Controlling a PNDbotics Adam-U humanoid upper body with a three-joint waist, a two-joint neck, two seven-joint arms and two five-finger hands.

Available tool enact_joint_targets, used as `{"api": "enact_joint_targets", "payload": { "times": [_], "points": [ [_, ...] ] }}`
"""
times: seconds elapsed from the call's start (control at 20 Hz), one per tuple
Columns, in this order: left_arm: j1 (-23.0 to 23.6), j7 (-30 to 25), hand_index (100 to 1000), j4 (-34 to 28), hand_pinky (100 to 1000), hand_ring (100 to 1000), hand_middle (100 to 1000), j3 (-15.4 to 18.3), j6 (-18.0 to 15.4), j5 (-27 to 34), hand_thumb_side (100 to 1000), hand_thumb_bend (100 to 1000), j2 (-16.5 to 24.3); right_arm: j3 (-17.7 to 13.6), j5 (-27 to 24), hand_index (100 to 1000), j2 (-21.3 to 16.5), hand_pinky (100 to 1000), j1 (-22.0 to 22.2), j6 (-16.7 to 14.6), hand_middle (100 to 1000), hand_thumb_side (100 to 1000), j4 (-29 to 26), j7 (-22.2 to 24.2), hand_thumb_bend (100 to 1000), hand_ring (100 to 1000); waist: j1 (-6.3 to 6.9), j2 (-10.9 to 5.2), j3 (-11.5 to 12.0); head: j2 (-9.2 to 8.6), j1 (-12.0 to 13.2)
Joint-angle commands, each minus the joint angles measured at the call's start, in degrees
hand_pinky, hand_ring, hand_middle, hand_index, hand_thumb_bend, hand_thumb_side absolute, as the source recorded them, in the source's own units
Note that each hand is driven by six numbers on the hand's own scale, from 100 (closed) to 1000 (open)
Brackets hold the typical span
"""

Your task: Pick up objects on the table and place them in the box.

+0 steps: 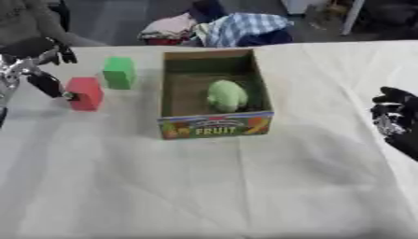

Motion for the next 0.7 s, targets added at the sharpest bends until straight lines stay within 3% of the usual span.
{"api": "enact_joint_targets", "payload": {
  "times": [0.05, 0.45, 0.7],
  "points": [
    [-1.4, 2.0, 732, 0.6, 722, 649, 633, 1.2, 0.8, -1.1, 183, 647, 0.8, -0.1, -0.5, 885, -0.8, 608, -1.1, -0.2, 728, 453, -0.7, 0.2, 100, 717, 0.1, -0.36, -0.4, -0.73, 0.2],
    [-1.1, 5.7, 728, 2.9, 714, 641, 625, 2.0, 2.9, -2.5, 166, 599, -0.4, 0.0, -0.7, 885, -0.7, 608, -1.7, -0.3, 728, 456, -0.8, 0.4, 100, 716, 0.1, 1.08, -1.7, -1.52, 0.5],
    [-0.9, 4.4, 725, 4.1, 704, 622, 614, 2.1, 3.1, -2.7, 177, 593, -1.0, -0.1, -0.8, 885, -0.7, 608, -2.0, -0.4, 728, 455, -0.8, 0.4, 100, 716, -0.2, 1.49, -2.1, -1.57, 0.5]
  ]
}}
